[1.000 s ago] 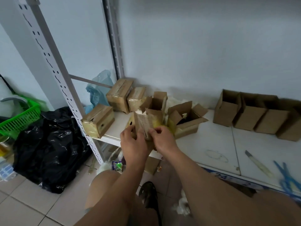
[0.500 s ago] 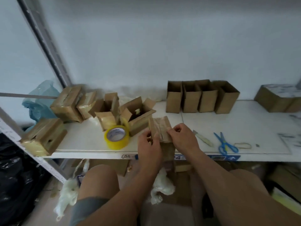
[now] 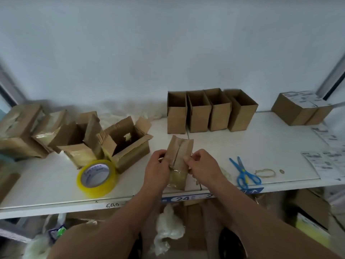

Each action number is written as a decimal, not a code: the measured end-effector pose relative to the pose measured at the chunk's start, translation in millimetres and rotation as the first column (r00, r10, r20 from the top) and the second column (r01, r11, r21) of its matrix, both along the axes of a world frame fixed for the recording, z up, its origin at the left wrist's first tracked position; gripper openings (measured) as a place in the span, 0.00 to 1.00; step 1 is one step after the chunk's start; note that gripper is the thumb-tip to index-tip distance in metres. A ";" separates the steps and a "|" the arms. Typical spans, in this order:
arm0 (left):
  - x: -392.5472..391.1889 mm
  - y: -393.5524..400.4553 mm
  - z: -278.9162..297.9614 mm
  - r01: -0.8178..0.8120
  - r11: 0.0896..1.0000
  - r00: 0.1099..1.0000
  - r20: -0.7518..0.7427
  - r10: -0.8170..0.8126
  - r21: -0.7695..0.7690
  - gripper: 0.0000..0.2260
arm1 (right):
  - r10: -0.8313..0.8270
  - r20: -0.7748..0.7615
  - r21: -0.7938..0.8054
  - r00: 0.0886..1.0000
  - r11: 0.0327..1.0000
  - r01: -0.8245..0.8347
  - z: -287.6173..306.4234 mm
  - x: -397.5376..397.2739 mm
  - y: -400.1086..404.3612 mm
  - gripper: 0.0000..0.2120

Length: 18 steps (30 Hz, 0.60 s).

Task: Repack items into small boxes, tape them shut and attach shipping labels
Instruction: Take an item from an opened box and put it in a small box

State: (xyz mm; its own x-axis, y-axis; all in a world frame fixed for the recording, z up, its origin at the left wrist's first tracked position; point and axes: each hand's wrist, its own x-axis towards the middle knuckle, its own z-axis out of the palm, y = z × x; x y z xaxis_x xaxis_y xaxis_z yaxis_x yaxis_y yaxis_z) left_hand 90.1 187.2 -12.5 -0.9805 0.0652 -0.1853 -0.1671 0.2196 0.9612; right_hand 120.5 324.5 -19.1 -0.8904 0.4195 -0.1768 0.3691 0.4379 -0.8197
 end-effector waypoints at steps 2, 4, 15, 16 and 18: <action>-8.1 -3.5 -2.2 -0.020 1.000 0.998 0.055 0.020 -0.008 0.09 | 0.038 0.031 -0.024 0.999 0.999 -0.038 -7.7 -7.1 -1.0 0.10; -16.9 -8.2 -3.9 -0.001 0.996 0.998 0.058 0.006 -0.093 0.10 | 0.067 0.033 -0.057 0.997 0.996 -0.065 -8.5 -12.7 -1.4 0.11; -46.5 -14.7 6.8 0.370 0.464 0.848 0.088 -0.523 -0.805 0.48 | -0.020 0.417 0.511 0.909 0.832 -0.216 -28.9 -19.6 82.1 0.12; -49.2 -14.4 10.1 0.401 0.455 0.833 0.110 -0.543 -0.795 0.48 | -0.035 0.444 0.541 0.895 0.807 -0.236 -34.4 -17.4 84.7 0.14; -53.4 -16.1 16.6 0.448 0.447 0.805 0.131 -0.579 -0.775 0.45 | -0.041 0.474 0.571 0.880 0.774 -0.272 -43.5 -14.7 85.4 0.16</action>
State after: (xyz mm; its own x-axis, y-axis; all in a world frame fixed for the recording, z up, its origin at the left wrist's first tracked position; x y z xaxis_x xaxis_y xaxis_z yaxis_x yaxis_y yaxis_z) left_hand 36.7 171.1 4.1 -0.8323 0.4700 -0.2940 0.3382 0.8507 0.4025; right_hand 105.8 409.9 -62.6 -0.8283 0.4726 -0.3010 0.5254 0.8418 -0.1240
